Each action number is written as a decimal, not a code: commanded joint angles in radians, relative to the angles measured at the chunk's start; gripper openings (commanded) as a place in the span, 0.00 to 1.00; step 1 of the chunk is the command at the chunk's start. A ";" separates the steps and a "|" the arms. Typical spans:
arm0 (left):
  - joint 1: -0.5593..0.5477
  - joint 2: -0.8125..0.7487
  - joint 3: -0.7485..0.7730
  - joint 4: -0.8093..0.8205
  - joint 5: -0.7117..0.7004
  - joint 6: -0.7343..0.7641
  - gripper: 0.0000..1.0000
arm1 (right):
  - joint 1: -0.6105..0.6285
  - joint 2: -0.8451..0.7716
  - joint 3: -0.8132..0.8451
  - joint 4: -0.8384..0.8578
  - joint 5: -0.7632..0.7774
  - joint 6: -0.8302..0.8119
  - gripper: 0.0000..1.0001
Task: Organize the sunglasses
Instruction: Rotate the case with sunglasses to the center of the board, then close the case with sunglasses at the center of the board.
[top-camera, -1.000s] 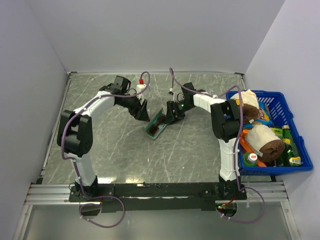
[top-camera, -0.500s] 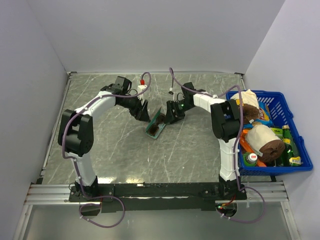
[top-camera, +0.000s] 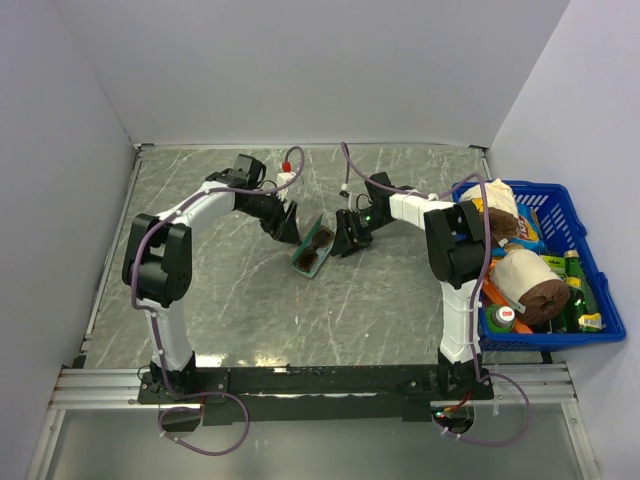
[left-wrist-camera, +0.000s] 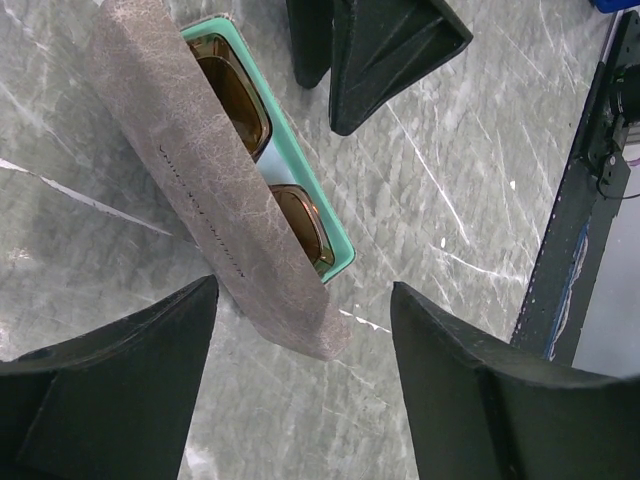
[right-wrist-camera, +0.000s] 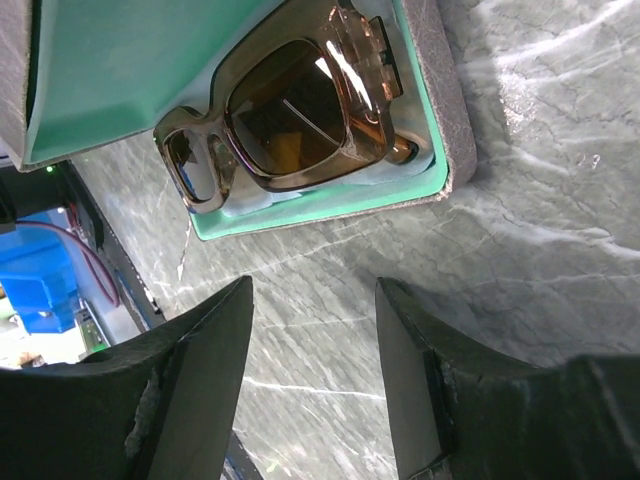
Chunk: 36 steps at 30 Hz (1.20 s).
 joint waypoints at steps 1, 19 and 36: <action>-0.003 0.014 0.044 0.001 0.037 -0.012 0.74 | -0.005 -0.007 -0.006 0.049 -0.027 0.030 0.58; -0.023 0.051 0.068 -0.008 0.032 -0.016 0.54 | 0.016 0.034 0.003 0.090 -0.044 0.059 0.51; -0.039 0.075 0.074 -0.010 0.011 -0.024 0.34 | 0.022 0.039 0.007 0.102 -0.055 0.058 0.47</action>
